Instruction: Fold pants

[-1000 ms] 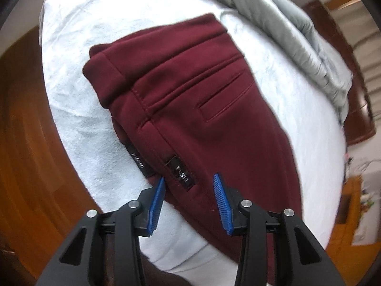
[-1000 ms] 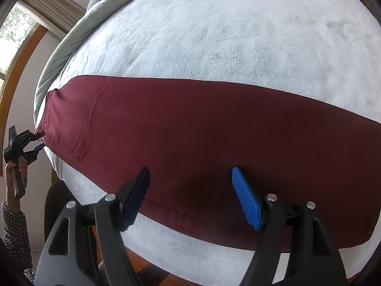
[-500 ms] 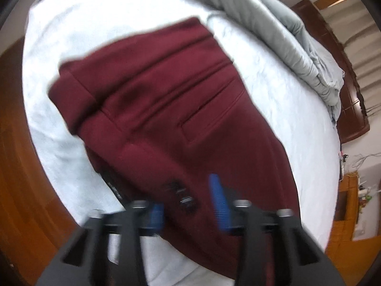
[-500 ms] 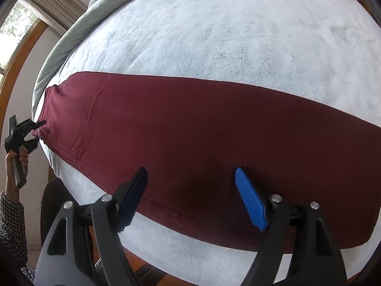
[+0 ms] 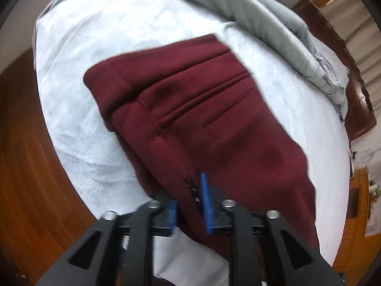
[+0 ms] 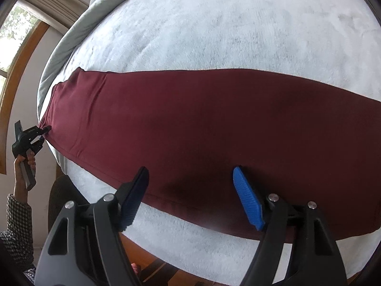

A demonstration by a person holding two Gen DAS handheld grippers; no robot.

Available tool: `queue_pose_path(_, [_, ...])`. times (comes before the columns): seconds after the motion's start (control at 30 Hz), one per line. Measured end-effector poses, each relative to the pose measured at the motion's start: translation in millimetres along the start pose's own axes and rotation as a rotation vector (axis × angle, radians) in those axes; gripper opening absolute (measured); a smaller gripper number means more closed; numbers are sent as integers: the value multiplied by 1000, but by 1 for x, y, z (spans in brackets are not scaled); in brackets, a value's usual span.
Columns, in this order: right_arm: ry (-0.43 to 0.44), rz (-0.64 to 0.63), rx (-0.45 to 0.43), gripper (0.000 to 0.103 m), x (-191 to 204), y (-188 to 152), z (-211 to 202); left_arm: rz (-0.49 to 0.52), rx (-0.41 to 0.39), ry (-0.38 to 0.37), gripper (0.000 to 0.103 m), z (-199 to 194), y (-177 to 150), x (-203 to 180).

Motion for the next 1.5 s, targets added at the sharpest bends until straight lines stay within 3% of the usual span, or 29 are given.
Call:
queue_pose_path(0.03, [5, 4, -1, 73, -1, 0, -2, 1, -6, -6, 52, -4, -2, -5])
queue_pose_path(0.07, [4, 8, -4, 73, -2, 0, -5, 5, -15, 5, 61, -9, -8, -10])
queue_pose_path(0.17, [-68, 23, -51, 73, -22, 2, -21, 102, -10, 17, 61, -19, -41, -46])
queue_pose_path(0.3, [-81, 77, -53, 73, -54, -7, -28, 219, 57, -100, 61, -2, -86, -118])
queue_pose_path(0.37, [-106, 91, -7, 73, -68, -18, -19, 303, 131, -190, 61, 21, -114, -163])
queue_pose_path(0.43, [-88, 87, 24, 73, -74, -29, -11, 385, 217, -213, 61, 54, -143, -196])
queue_pose_path(0.5, [-73, 88, 14, 73, -75, -29, -11, 428, 309, -192, 62, 89, -165, -202])
queue_pose_path(0.53, [-64, 97, 11, 74, -75, -28, -13, 447, 359, -132, 61, 110, -176, -196])
queue_pose_path(0.63, [-2, 144, -16, 76, -81, -26, -31, 562, 308, -64, 67, 112, -180, -210])
queue_pose_path(0.77, [120, 319, -10, 79, -109, -41, -56, 522, 329, -187, 66, 95, -198, -242])
queue_pose_path(0.9, [206, 416, 38, 79, -125, -68, -57, 620, 369, -254, 68, 100, -233, -285])
queue_pose_path(1.0, [191, 459, 47, 79, -135, -82, -47, 646, 430, -262, 68, 119, -260, -301])
queue_pose_path(1.13, [221, 540, 9, 81, -155, -80, -33, 694, 459, -206, 68, 144, -275, -298])
queue_pose_path(1.33, [358, 689, -95, 84, -170, -61, -21, 674, 471, -242, 69, 141, -276, -294])
queue_pose_path(1.4, [353, 705, -109, 76, -174, -58, -19, 671, 473, -248, 69, 140, -276, -293])
queue_pose_path(1.43, [327, 705, -121, 44, -176, -59, -21, 678, 473, -245, 69, 139, -276, -292])
queue_pose_path(1.47, [284, 684, -136, 22, -177, -58, -22, 681, 473, -243, 69, 138, -277, -291])
queue_pose_path(1.5, [287, 657, -162, 22, -174, -55, -29, 682, 473, -241, 69, 137, -277, -291])
Point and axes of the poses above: each gripper's, at about its wrist camera, not at the fingertips, and z roughly the way its jaws point, x to its left, y to its top, the point moved 9 cm from there along z, roughly the way its jaws point, and after that the axes turned 13 degrees about -y, right-handed, at the moved point
